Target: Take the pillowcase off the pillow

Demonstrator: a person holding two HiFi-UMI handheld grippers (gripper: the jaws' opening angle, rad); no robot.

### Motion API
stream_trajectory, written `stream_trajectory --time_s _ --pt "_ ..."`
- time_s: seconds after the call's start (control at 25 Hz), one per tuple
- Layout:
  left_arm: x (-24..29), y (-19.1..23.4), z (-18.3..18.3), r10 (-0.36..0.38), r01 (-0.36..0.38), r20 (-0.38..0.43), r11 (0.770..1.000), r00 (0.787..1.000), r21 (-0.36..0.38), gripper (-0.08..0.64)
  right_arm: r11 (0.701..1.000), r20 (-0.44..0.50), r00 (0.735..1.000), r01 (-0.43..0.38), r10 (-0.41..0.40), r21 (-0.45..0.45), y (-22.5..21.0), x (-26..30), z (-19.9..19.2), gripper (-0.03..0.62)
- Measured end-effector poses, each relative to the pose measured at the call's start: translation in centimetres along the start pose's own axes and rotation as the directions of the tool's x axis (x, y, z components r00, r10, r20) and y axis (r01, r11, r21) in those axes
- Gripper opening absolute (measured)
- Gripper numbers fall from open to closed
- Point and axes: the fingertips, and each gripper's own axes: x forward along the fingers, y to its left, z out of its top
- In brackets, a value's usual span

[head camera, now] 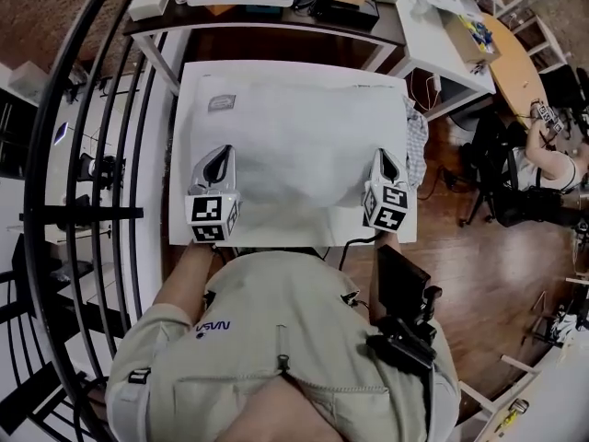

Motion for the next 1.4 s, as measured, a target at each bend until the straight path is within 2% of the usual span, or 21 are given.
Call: stream_trajectory --time_s 0.2,0.48,0.64,0.76,0.88,1.12,1.4 --pt "-4.0 -1.1 3.0 -0.078 0.08 0.098 0.997 0.992 -0.008 0.006 0.999 0.111 0.994 0.01 -0.015 0.046 4.6 -5.3 2.7 0.003" --pt "-8.7 -4.1 2.7 -0.115 0.111 0.136 0.993 0.984 0.03 0.005 0.999 0.23 0.973 0.006 -0.014 0.033 8.0 -11.7 4.1 0.003" --pt "-10.7 -6.1 3.8 -0.093 0.084 0.173 0.995 0.981 0.06 0.005 0.999 0.277 0.961 -0.024 0.013 0.037 8.0 -14.0 3.9 0.003" --pt "-12.0 -7.8 4.1 -0.056 0.039 0.191 0.995 0.98 0.088 0.005 0.997 0.32 0.945 -0.07 0.062 0.012 8.0 -15.5 3.7 0.003" --pt "-13.5 -11.4 3.2 -0.027 0.008 0.185 0.994 0.982 0.106 0.005 0.993 0.341 0.934 -0.115 0.11 -0.005 7.3 -18.0 3.1 0.003" --pt "-16.6 -18.1 0.9 0.061 -0.076 0.18 0.994 0.982 0.08 0.006 0.983 0.337 0.924 -0.184 0.179 -0.017 4.1 -21.4 -1.3 0.003" --pt "-20.7 -19.9 0.9 0.087 -0.104 0.197 0.991 0.976 0.079 0.005 0.977 0.375 0.905 -0.213 0.198 -0.002 4.3 -25.2 -1.6 0.003"
